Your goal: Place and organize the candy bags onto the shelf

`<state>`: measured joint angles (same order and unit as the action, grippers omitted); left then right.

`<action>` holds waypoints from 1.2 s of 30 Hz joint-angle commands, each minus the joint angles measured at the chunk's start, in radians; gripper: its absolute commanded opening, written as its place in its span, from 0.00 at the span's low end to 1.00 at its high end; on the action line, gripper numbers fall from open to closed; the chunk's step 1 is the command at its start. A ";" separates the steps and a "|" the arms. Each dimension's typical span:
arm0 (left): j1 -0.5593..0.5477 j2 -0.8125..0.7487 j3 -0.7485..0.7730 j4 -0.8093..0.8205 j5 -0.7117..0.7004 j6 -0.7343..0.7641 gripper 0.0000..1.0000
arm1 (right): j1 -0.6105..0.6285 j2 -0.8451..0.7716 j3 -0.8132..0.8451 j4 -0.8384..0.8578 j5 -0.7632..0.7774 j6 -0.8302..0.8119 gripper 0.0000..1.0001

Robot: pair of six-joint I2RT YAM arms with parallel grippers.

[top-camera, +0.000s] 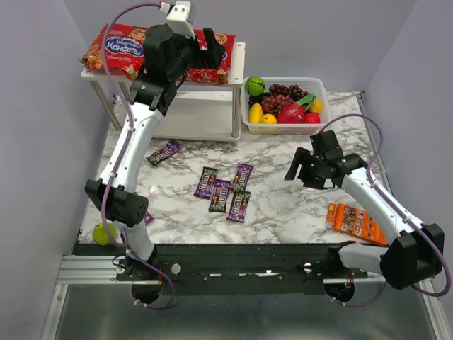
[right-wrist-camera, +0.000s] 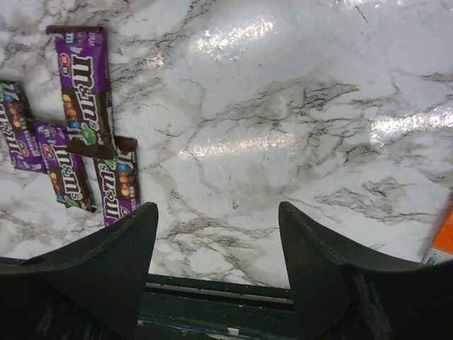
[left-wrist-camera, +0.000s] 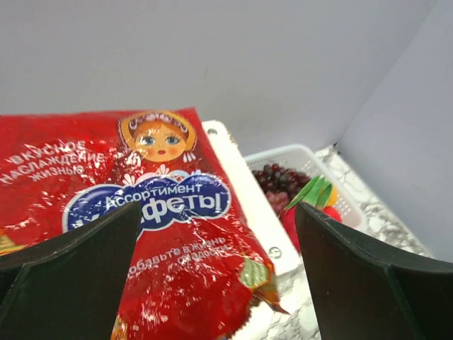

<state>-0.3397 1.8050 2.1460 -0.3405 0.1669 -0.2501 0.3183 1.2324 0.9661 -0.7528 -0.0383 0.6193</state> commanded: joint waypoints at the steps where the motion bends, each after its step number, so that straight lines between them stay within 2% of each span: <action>1: 0.002 -0.151 -0.055 -0.011 0.003 -0.043 0.99 | -0.005 -0.048 0.042 0.004 -0.035 -0.052 0.83; 3: 0.002 -0.225 -0.096 -0.025 -0.023 -0.054 0.99 | -0.005 -0.069 0.045 0.020 -0.055 -0.067 0.85; 7: 0.004 -0.390 -0.304 -0.051 -0.092 -0.074 0.99 | -0.005 -0.096 0.056 0.024 -0.090 -0.072 0.87; 11: 0.037 -0.571 -0.454 -0.149 -0.159 -0.170 0.99 | -0.005 -0.128 0.063 0.015 -0.143 -0.064 0.87; 17: 0.053 -0.754 -0.721 -0.242 -0.159 -0.244 0.99 | -0.005 -0.256 -0.064 0.182 -0.251 -0.012 0.87; 20: 0.053 -0.841 -0.877 -0.314 -0.143 -0.294 0.99 | -0.004 -0.281 -0.104 0.199 -0.275 0.019 0.87; 24: 0.053 -0.947 -1.112 -0.304 -0.087 -0.369 0.99 | -0.004 -0.306 -0.144 0.179 -0.275 0.026 0.86; 28: 0.053 -0.952 -1.316 -0.227 -0.018 -0.437 0.99 | -0.004 -0.315 -0.184 0.165 -0.285 0.031 0.86; 36: 0.053 -0.756 -1.486 0.006 0.065 -0.488 0.98 | -0.004 -0.297 -0.242 0.168 -0.290 0.030 0.85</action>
<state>-0.2893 0.9562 0.7078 -0.5098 0.1543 -0.6876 0.3187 0.9352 0.7517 -0.5919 -0.3054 0.6445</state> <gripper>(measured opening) 0.982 0.856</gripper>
